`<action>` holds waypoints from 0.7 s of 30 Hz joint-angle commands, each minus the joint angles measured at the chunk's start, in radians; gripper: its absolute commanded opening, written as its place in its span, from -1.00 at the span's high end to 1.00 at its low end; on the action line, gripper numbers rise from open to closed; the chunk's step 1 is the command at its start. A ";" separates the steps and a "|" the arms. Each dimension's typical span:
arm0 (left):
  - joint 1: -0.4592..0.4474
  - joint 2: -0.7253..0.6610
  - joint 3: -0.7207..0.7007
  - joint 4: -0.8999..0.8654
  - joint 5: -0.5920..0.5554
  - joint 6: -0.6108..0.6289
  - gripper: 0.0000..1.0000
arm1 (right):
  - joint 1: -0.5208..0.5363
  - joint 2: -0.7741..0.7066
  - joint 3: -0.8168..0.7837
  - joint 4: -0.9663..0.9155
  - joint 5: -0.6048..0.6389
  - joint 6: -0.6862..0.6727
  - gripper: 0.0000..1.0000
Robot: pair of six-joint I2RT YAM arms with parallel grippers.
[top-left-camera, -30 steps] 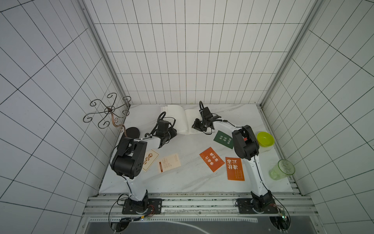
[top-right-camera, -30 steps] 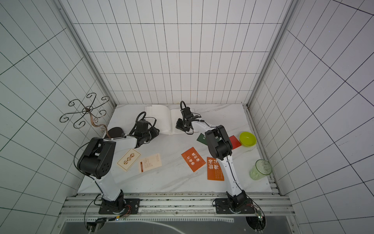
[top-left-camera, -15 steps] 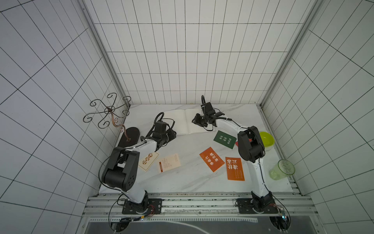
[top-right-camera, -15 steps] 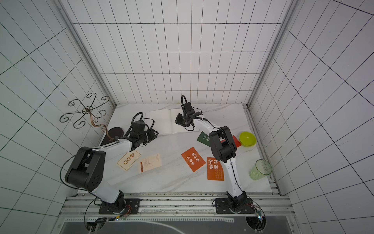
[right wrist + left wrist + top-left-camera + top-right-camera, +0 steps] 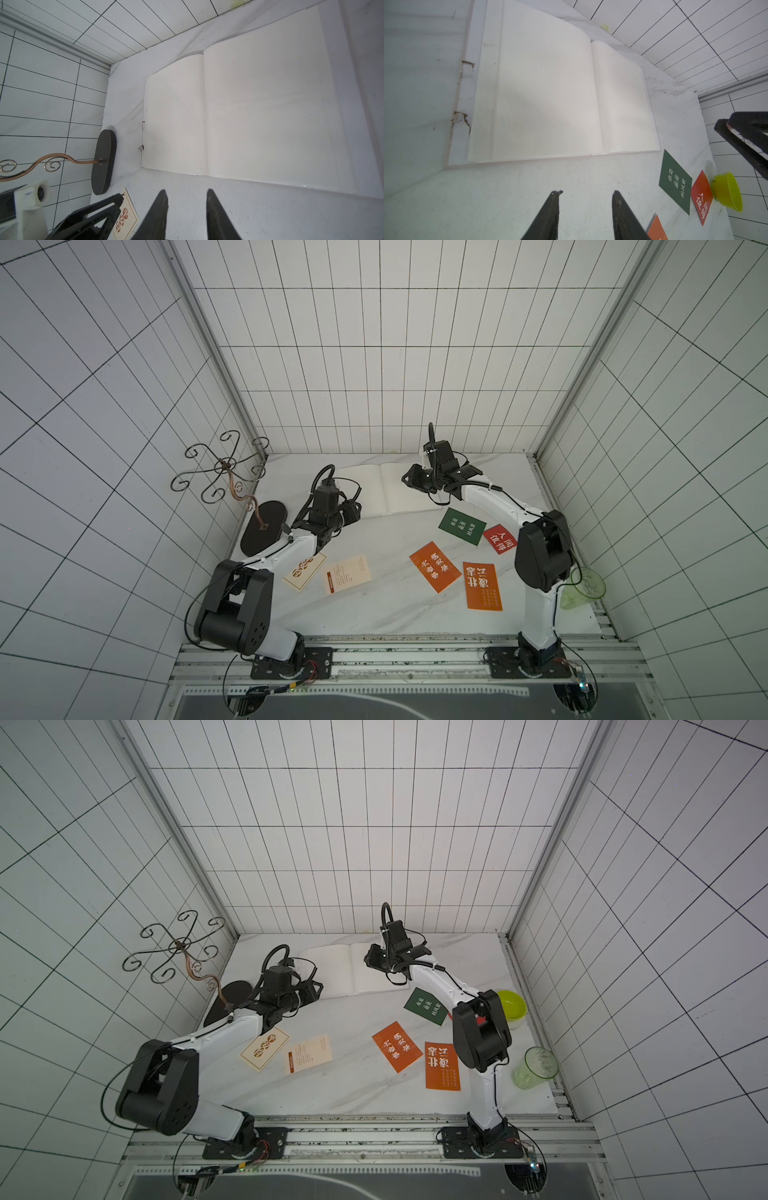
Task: Place the photos into the photo albums
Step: Adjust the photo at the center of the board.
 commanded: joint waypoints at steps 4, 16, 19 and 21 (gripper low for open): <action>-0.067 -0.078 0.055 -0.040 -0.049 0.172 0.18 | -0.025 -0.133 -0.180 -0.014 0.054 -0.012 0.34; -0.264 -0.130 0.061 -0.078 0.012 0.345 0.18 | -0.076 -0.422 -0.544 -0.042 0.127 -0.006 0.33; -0.296 -0.103 0.076 -0.068 0.060 0.356 0.18 | -0.109 -0.495 -0.632 -0.043 0.137 0.004 0.31; -0.313 -0.081 0.093 -0.065 0.079 0.358 0.18 | -0.138 -0.533 -0.680 -0.054 0.130 0.012 0.29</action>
